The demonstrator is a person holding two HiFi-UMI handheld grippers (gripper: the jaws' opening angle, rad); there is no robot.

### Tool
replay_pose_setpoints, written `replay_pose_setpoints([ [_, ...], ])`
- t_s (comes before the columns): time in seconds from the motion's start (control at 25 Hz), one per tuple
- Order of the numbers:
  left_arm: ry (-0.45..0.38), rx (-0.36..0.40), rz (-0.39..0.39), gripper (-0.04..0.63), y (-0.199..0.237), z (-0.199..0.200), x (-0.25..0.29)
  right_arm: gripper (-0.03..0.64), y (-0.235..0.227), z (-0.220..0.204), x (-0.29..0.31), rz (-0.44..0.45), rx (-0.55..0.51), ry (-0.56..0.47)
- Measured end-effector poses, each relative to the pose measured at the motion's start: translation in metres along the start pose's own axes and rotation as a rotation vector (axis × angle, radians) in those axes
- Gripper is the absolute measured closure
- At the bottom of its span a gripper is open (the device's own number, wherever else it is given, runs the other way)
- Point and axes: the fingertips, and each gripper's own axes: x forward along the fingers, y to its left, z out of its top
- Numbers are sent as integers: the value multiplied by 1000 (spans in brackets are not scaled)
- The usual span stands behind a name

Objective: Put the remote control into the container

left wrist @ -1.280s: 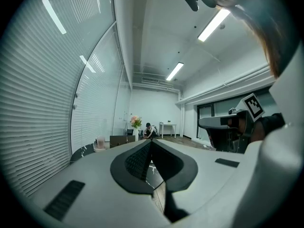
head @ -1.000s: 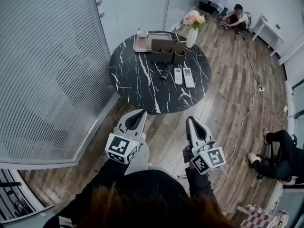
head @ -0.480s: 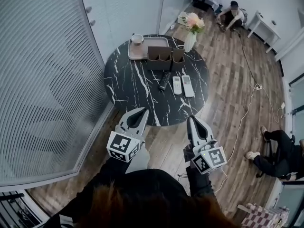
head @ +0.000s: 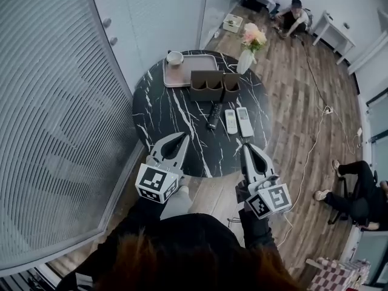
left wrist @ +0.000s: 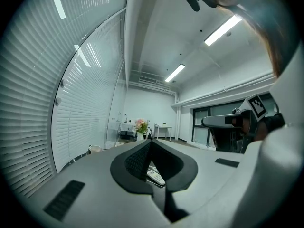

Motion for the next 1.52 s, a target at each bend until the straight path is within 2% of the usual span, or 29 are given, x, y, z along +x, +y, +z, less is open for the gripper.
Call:
replay_pose_setpoints([
  [0.48,6,-15,-14,598,52,-1,28,600,-10,-3,53,-27,0,2],
  [0.96,27,-5,-34,598,50,-1,56,600,-34,-4,60,-45,20,-3],
  [1.2,39,-16,2,598,51,-8,73,600,-56,-5,72,-7,32,7],
  [1.52,11,-15,74,598,53,1,99,600,-91,12,91,50,8,10],
])
